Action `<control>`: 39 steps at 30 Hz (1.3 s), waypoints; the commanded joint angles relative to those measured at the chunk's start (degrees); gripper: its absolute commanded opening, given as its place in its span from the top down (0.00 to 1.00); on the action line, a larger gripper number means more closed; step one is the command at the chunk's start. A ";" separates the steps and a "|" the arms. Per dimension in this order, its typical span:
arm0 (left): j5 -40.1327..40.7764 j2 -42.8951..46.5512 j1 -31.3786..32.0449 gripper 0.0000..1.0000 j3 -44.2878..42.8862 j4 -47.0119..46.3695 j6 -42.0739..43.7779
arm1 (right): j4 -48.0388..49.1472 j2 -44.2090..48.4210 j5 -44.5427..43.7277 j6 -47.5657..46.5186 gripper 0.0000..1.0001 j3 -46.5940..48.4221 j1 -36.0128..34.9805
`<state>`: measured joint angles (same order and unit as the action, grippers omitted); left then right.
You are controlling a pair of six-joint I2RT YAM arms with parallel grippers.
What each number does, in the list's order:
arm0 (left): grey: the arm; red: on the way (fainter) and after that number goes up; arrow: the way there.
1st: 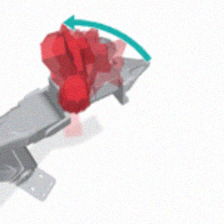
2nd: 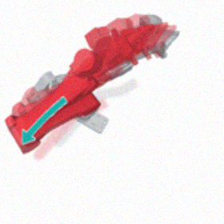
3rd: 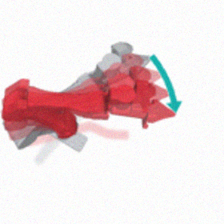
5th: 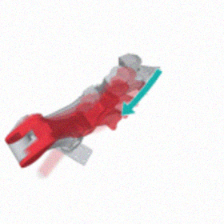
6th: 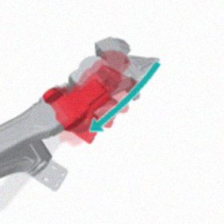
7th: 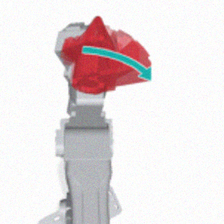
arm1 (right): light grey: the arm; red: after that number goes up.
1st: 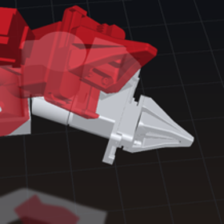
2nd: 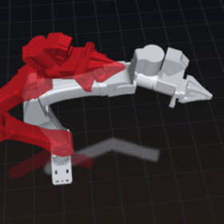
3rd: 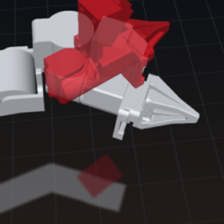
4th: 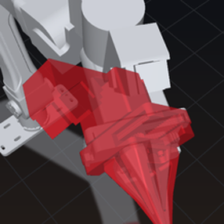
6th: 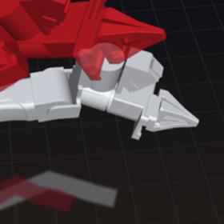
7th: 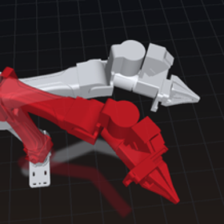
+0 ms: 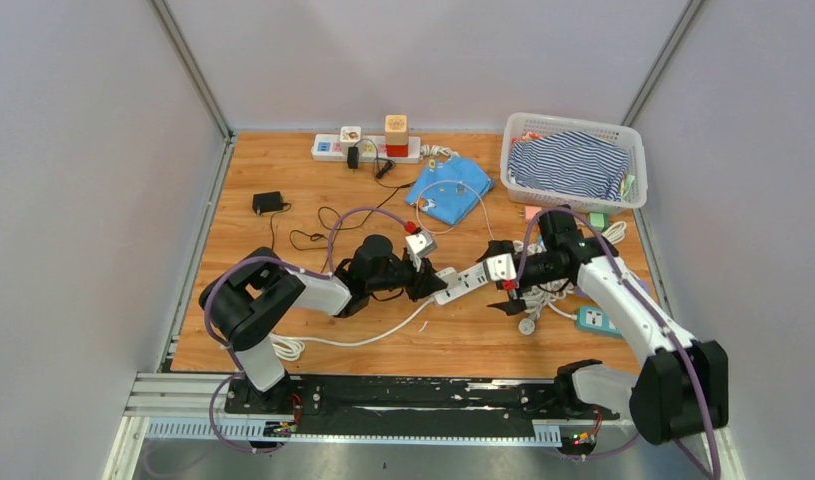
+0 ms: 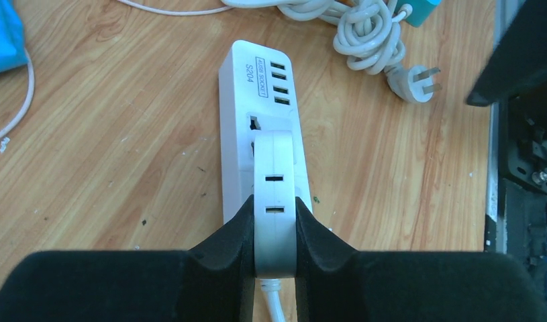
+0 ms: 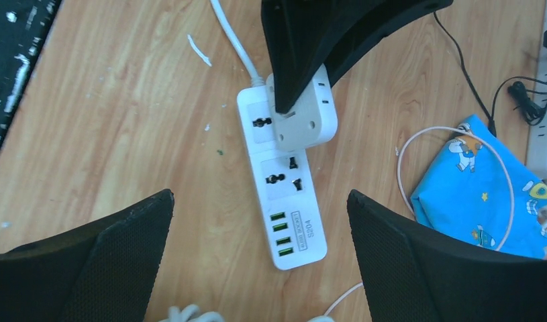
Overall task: Pull the plug off the socket
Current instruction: Remove the plug from the socket.
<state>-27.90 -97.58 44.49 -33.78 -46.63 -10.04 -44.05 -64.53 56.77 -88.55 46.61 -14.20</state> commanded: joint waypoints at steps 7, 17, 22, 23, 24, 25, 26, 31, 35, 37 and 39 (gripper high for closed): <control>-0.75 -2.86 0.33 1.00 -0.63 -4.25 8.53 | 5.26 -18.28 -7.20 -4.20 0.08 5.41 -1.48; -2.18 -6.79 0.33 1.00 5.63 -24.05 7.03 | 10.59 -25.70 -17.51 4.59 0.14 7.45 -5.59; -3.06 -8.77 0.33 1.00 4.37 -23.32 6.49 | 10.52 -27.83 -19.87 5.14 0.17 8.06 -7.24; -3.12 -8.84 0.33 1.00 4.12 -22.77 6.63 | 10.44 -28.10 -20.34 5.07 0.18 7.98 -7.54; -3.08 -8.85 0.33 1.00 4.07 -22.38 6.95 | 10.22 -28.30 -20.66 4.87 0.19 7.95 -7.78; -2.97 -8.86 0.33 1.00 4.00 -22.14 7.11 | 9.70 -28.30 -20.82 4.62 0.20 7.97 -7.85; -2.95 -8.86 0.33 1.00 4.09 -22.18 7.26 | 9.49 -28.36 -20.75 4.54 0.21 7.97 -7.82; -2.69 -9.01 0.49 1.00 3.98 -21.88 8.29 | 9.08 -28.82 -20.28 4.87 0.35 7.71 -7.98; -2.32 -9.37 0.62 1.00 3.49 -21.26 8.22 | 9.07 -29.27 -20.17 5.02 0.47 7.54 -8.70; -1.78 -9.54 0.60 1.00 2.53 -19.29 7.04 | 9.09 -29.20 -20.29 5.06 0.53 7.45 -9.16; -1.74 -9.79 0.62 1.00 0.94 -15.96 5.64 | 9.09 -29.18 -20.55 5.22 0.59 7.44 -9.42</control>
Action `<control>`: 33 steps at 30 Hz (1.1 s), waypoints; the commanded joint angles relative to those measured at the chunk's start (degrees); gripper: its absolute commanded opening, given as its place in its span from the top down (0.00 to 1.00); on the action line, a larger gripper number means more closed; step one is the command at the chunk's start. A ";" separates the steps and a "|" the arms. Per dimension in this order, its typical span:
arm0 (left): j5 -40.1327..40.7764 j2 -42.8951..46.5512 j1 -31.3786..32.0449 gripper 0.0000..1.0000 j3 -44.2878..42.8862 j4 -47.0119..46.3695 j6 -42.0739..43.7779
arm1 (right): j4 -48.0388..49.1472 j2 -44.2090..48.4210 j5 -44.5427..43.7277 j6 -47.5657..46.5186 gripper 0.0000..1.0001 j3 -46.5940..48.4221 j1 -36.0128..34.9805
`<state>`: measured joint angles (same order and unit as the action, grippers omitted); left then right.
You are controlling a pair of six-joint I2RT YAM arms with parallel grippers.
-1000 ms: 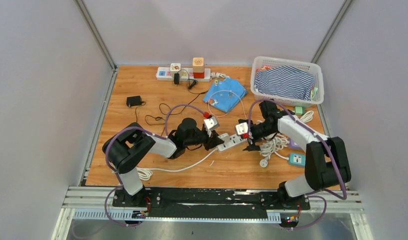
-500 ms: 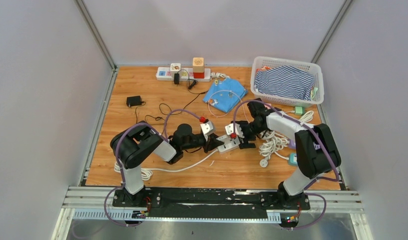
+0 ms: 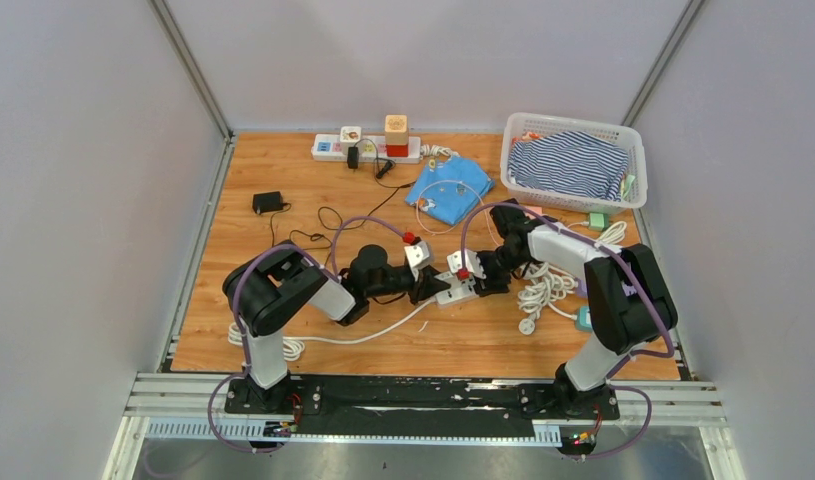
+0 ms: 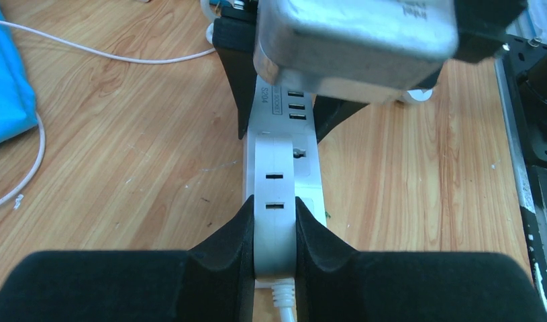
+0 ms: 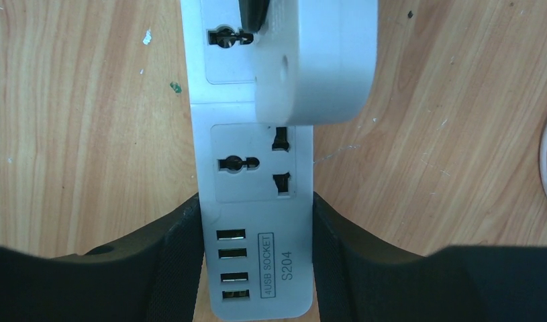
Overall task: Pull the plug off the socket
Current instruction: Remove the plug from the socket.
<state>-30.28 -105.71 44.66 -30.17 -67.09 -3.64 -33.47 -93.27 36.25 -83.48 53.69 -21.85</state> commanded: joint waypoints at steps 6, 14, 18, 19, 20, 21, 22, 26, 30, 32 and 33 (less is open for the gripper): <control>2.68 -1.43 0.48 1.00 -4.10 9.17 -0.62 | -1.51 -0.70 0.02 0.84 0.79 0.19 -1.88; 4.38 -0.40 5.92 1.00 -2.11 9.08 13.53 | -2.07 -0.88 -0.04 0.96 0.90 0.40 -1.91; 5.49 -0.78 3.99 1.00 -4.28 12.57 7.23 | -2.16 -0.98 -0.10 0.95 0.92 0.41 -1.96; 3.91 -1.21 2.39 1.00 -4.92 12.53 3.76 | -2.17 -1.08 -0.12 1.00 0.93 0.44 -1.97; 1.92 -1.97 0.78 1.00 -5.35 11.92 0.30 | -2.20 -1.16 -0.06 1.04 0.94 0.45 -1.97; -0.05 -2.91 -0.85 1.00 -5.59 10.35 -3.22 | -2.17 -1.19 -0.12 1.04 0.96 0.49 -1.97; -1.96 -3.87 -2.19 1.00 -5.56 7.79 -6.26 | -2.20 -1.28 -0.10 1.19 0.98 0.53 -1.97; -4.20 -4.41 -3.29 1.00 -4.56 3.18 -8.21 | -2.22 -1.61 -0.29 1.37 1.00 0.58 -1.97; -3.76 -2.97 -1.14 1.00 -3.13 3.25 -1.50 | -2.21 -1.65 -0.33 1.52 1.00 0.80 -1.97; -1.93 -1.70 1.61 1.00 -2.27 4.90 5.38 | -2.14 -1.71 -0.32 1.60 1.00 0.80 -1.97; -0.27 -1.17 3.45 1.00 -1.96 5.86 8.53 | -2.20 -1.73 -0.23 1.65 1.00 0.80 -1.93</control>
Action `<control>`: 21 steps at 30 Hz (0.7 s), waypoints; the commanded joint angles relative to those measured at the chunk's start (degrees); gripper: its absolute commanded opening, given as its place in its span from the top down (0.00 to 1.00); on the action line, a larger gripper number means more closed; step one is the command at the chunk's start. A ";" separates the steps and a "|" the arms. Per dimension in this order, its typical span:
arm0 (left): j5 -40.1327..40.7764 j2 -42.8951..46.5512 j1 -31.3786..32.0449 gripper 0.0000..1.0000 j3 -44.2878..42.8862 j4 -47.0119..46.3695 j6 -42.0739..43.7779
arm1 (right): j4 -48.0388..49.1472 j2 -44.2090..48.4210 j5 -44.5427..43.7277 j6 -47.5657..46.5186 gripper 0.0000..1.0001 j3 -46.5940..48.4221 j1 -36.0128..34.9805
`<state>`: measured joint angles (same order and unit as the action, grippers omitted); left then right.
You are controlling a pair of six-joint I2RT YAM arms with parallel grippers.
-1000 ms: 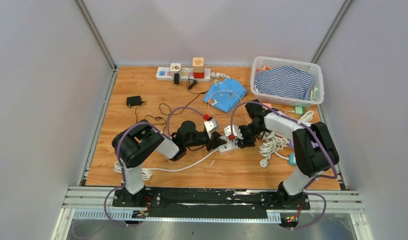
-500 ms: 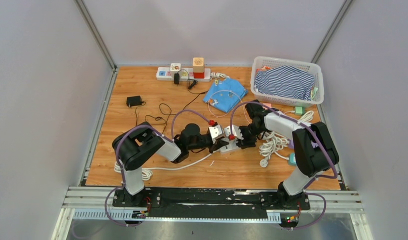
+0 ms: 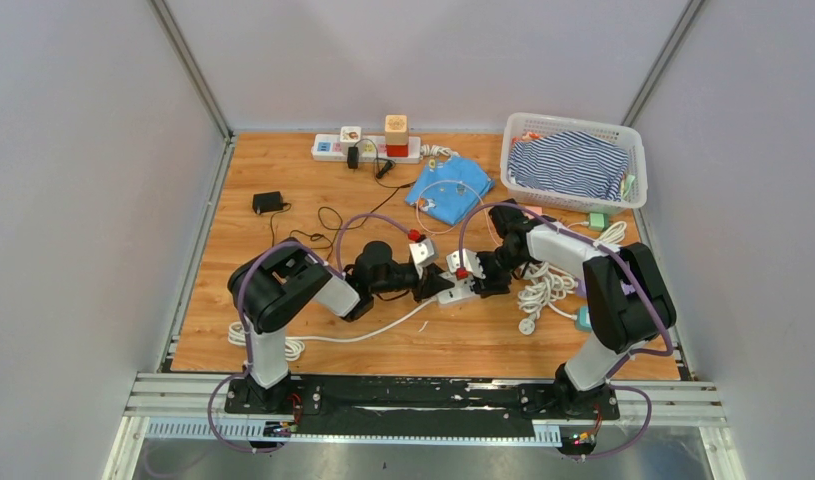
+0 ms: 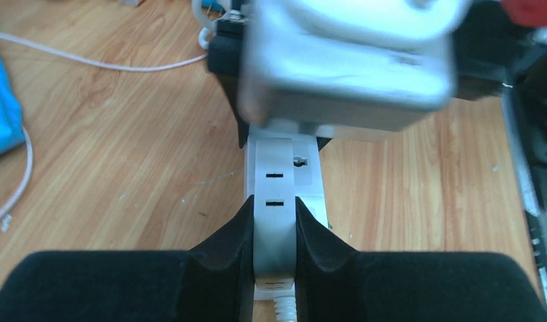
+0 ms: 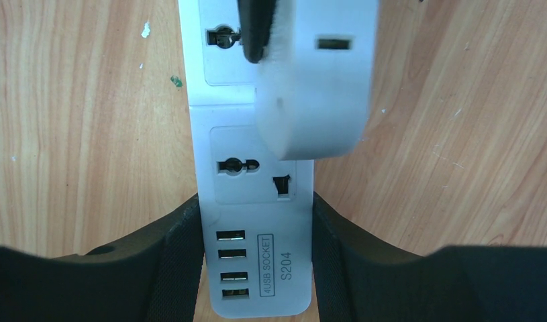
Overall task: Pull the plug off the socket
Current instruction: Remove the plug from the socket.
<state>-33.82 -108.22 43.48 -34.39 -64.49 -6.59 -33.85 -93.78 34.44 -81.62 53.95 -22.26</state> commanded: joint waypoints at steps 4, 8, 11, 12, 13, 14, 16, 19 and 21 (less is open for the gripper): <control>5.70 1.10 5.71 1.00 0.84 6.69 12.24 | -1.87 -1.25 1.65 -0.04 1.00 0.49 -1.51; 3.61 -0.17 2.34 1.00 -1.95 9.75 3.47 | -1.84 -1.17 1.72 -0.03 1.00 0.45 -1.50; 1.18 -1.74 -0.64 1.00 -1.99 5.85 -3.44 | -1.79 -1.05 1.85 -0.03 1.00 0.44 -1.56; 0.45 -2.13 -1.32 1.00 -1.64 3.73 -5.41 | -1.83 -1.12 1.76 0.05 1.00 0.44 -1.56; -0.29 -2.50 -1.78 1.00 -1.53 2.50 -6.10 | -1.84 -1.07 1.75 0.06 1.00 0.41 -1.56; -0.77 -2.61 -1.97 1.00 -1.41 1.73 -6.66 | -1.82 -1.15 1.65 0.06 1.00 0.52 -1.56; -1.28 -2.38 -1.93 1.00 -1.11 1.48 -5.57 | -1.82 -1.19 1.59 0.15 1.00 0.54 -1.56; 1.13 -0.20 0.63 1.00 1.03 1.52 1.43 | -1.84 -1.32 1.40 0.24 1.00 0.58 -1.56; 4.84 1.69 3.94 1.00 2.64 2.56 9.47 | -1.79 -1.32 1.38 0.31 1.00 0.63 -1.56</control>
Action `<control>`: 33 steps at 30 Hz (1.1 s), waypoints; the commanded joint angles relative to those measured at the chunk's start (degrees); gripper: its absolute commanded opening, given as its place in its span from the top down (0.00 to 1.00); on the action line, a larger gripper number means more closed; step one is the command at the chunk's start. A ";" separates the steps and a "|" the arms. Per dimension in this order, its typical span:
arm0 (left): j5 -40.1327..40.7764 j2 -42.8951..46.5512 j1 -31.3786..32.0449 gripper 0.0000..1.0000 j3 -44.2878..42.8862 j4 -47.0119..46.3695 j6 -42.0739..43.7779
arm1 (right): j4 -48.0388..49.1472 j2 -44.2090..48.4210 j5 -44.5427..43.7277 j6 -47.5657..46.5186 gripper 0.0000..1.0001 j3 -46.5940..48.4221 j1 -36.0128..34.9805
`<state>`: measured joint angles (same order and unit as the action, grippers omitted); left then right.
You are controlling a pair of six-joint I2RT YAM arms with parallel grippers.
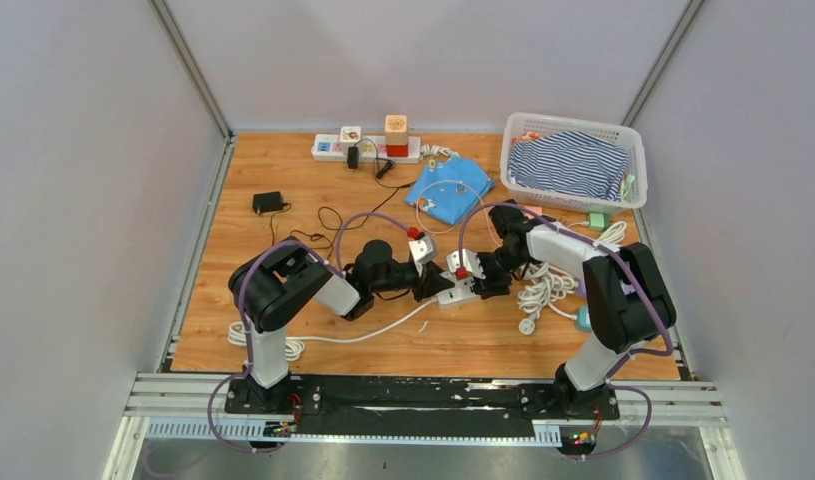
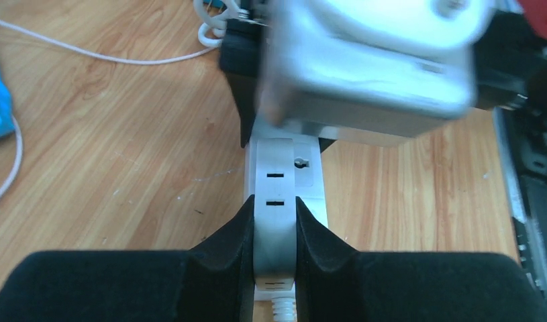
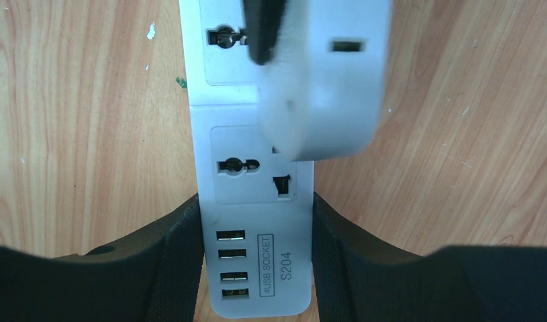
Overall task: Pull the plug off the socket
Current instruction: Remove the plug from the socket.
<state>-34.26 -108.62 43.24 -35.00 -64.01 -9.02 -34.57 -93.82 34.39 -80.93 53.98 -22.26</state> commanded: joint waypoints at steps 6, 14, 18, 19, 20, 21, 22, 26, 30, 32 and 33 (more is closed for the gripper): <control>9.35 2.41 8.26 1.00 4.18 3.06 20.25 | -1.11 -1.55 1.43 -0.37 1.00 0.58 -1.51; 1.59 -0.49 -0.57 1.00 0.34 1.63 -1.82 | -1.10 -2.13 1.02 -0.16 1.00 0.68 -1.53; -0.11 -0.90 -1.38 1.00 3.28 -7.08 -2.29 | -1.12 -2.38 0.84 -0.07 1.00 0.78 -1.56; 0.64 -0.33 -0.84 1.00 3.99 -7.26 -0.31 | -1.08 -2.41 0.81 -0.03 1.00 0.78 -1.56; 1.92 0.51 0.07 1.00 4.79 -6.96 2.72 | -0.99 -2.44 0.77 -0.02 1.00 0.82 -1.54; 3.35 1.42 1.79 1.00 5.57 -6.05 8.63 | -0.98 -2.58 0.70 -0.02 1.00 0.86 -1.55; 5.57 2.35 3.85 1.00 6.31 -4.75 13.61 | -1.02 -2.66 0.60 0.05 1.00 0.87 -1.56; 10.99 2.42 9.96 1.00 6.39 -1.05 24.58 | -1.03 -3.10 0.53 0.15 1.00 0.95 -1.57; 13.30 3.36 9.27 1.00 6.52 -0.96 21.41 | -1.03 -3.12 0.46 0.15 1.00 0.95 -1.53; 9.63 2.87 6.68 1.00 6.41 -3.29 15.38 | -1.03 -3.25 0.49 0.24 1.00 0.96 -1.52; 6.24 1.69 4.77 1.00 6.38 -6.14 10.87 | -1.03 -3.38 0.49 0.31 1.00 0.95 -1.55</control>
<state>-21.89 -105.65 51.00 -29.23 -68.29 9.78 -35.68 -94.78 34.79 -80.82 54.81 -22.85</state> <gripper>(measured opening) 0.216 0.545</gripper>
